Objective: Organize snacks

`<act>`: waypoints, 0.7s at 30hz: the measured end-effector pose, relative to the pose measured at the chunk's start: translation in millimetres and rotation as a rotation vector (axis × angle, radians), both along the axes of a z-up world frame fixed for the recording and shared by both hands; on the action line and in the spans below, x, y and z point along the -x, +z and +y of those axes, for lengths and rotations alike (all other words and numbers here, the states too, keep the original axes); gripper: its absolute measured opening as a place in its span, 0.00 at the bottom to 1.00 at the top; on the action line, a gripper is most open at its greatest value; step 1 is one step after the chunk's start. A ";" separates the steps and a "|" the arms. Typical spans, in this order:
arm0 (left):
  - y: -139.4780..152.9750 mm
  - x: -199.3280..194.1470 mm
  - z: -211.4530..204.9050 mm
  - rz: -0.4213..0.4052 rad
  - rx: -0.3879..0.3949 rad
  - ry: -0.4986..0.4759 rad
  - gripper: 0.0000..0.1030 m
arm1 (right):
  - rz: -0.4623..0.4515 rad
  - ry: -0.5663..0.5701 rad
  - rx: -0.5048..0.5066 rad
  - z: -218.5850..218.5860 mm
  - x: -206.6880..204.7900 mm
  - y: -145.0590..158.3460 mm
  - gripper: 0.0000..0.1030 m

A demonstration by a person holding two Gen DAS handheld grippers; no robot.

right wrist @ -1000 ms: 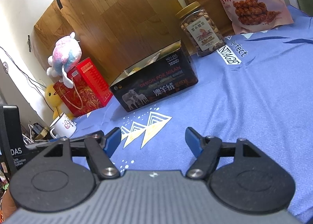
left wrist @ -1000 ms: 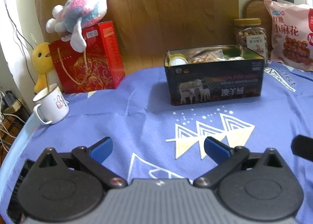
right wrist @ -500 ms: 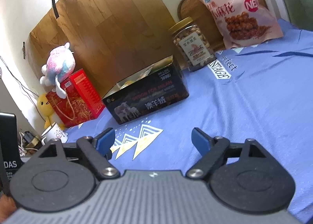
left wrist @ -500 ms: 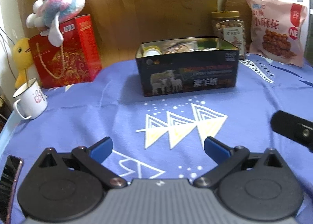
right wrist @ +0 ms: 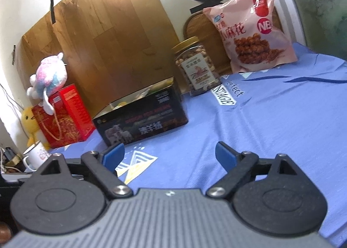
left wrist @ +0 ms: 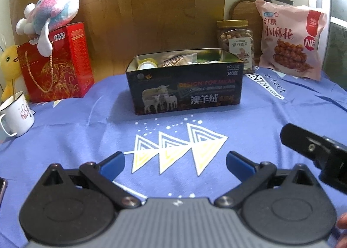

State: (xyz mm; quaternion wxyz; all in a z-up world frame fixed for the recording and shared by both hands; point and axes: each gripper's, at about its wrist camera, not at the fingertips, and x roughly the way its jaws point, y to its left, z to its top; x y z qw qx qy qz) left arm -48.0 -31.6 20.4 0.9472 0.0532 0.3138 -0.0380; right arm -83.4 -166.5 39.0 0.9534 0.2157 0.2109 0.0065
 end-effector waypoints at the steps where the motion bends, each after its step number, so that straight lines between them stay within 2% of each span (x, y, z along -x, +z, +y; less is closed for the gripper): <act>1: -0.2 0.0 -0.6 -0.004 0.003 -0.001 1.00 | 0.002 -0.006 0.000 -1.1 -0.6 -1.0 0.90; 7: 0.5 -2.2 -2.9 -0.031 -0.007 0.008 1.00 | 0.015 -0.020 0.003 -4.0 -2.6 -3.7 0.90; 21: 2.5 -4.4 -1.0 -0.020 0.002 0.047 1.00 | -0.013 -0.025 0.044 1.7 1.5 0.5 0.90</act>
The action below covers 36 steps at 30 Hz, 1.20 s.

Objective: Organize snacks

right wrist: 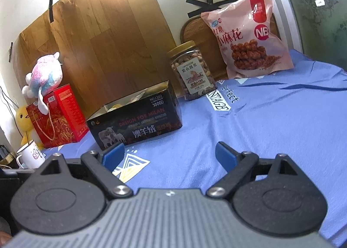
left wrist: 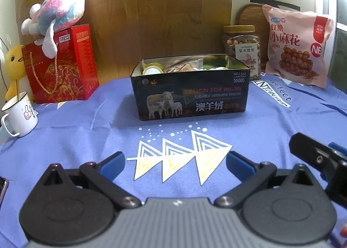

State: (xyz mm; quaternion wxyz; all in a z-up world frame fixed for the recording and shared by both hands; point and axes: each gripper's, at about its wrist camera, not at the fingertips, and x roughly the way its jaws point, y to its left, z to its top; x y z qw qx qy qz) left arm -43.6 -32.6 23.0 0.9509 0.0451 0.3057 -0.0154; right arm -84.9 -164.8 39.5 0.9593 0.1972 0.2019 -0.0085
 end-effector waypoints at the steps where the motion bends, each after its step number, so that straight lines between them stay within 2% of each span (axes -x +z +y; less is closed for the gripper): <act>1: 0.3 0.3 0.3 -0.002 -0.001 0.000 1.00 | -0.001 -0.001 0.002 0.1 0.5 0.3 0.90; 9: 2.8 3.4 -1.8 -0.026 -0.013 -0.023 1.00 | -0.004 0.013 0.004 1.9 2.6 1.8 0.90; 36: -1.1 2.5 4.5 -0.028 -0.022 0.011 1.00 | -0.001 0.015 -0.005 4.2 5.2 1.4 0.90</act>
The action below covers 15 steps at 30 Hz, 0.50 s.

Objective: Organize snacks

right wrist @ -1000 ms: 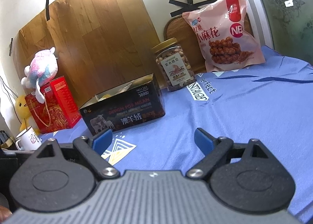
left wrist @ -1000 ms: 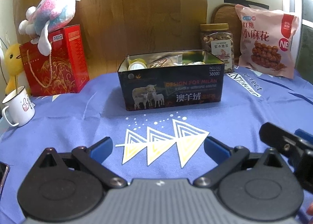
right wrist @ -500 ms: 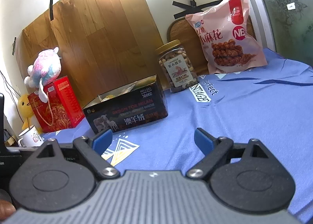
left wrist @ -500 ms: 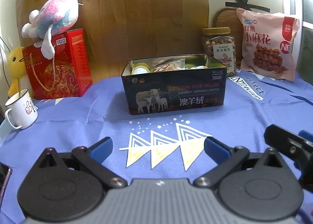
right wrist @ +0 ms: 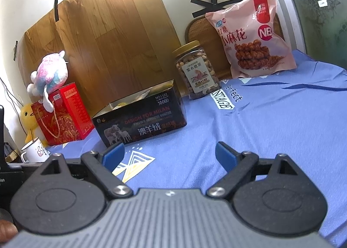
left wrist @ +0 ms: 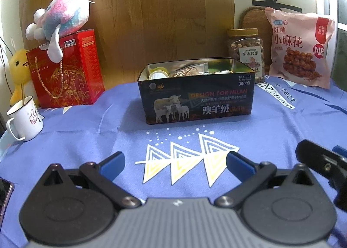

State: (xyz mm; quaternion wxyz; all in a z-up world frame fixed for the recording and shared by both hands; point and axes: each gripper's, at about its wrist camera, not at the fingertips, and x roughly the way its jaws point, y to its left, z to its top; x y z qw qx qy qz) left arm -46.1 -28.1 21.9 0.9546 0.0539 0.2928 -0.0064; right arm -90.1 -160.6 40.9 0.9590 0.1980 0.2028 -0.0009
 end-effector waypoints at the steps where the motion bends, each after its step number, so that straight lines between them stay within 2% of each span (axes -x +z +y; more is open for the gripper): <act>1: -0.3 -0.1 0.0 0.001 -0.001 0.001 1.00 | 0.001 0.000 0.000 0.6 0.2 -0.3 0.90; 15: -2.8 -0.9 -0.2 -0.001 -0.024 0.012 1.00 | 0.012 -0.001 -0.010 -0.3 -1.2 -2.0 0.90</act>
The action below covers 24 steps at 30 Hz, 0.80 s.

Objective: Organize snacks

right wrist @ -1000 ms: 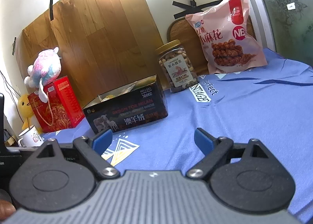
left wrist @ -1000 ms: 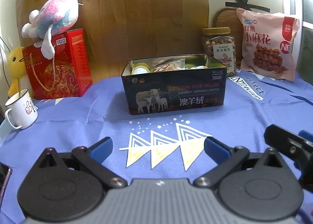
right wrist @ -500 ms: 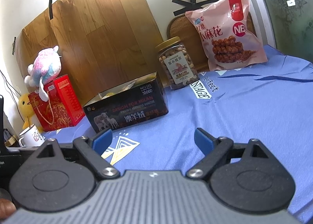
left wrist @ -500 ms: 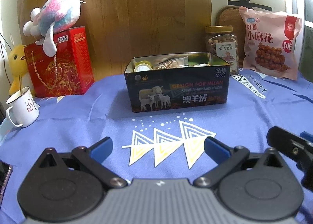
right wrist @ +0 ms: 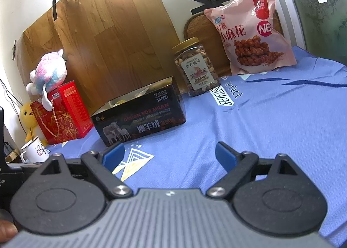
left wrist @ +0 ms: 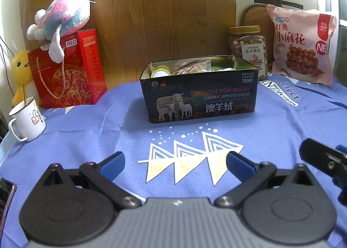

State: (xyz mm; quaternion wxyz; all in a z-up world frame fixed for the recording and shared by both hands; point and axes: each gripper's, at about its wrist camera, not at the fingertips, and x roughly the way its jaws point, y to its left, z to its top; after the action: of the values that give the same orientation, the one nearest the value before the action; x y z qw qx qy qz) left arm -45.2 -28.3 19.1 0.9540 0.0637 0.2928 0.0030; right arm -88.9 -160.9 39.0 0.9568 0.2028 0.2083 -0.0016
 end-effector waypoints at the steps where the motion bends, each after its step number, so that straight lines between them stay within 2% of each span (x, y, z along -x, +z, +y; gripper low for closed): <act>1: -0.1 0.0 -0.1 -0.002 -0.006 0.001 1.00 | 0.000 0.000 -0.001 -0.1 0.0 0.0 0.90; 14: -0.2 -0.1 0.7 -0.005 -0.037 0.014 1.00 | -0.003 0.009 0.005 0.9 -0.2 -0.1 0.90; 24: -1.3 -1.1 2.3 0.006 -0.025 0.016 1.00 | -0.001 0.010 0.004 1.7 -1.3 0.6 0.90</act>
State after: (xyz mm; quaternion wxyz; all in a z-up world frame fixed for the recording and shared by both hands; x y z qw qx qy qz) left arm -44.0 -26.0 17.8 0.9522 0.0732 0.2962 0.0143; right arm -87.6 -159.2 39.6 0.9573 0.2000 0.2087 0.0029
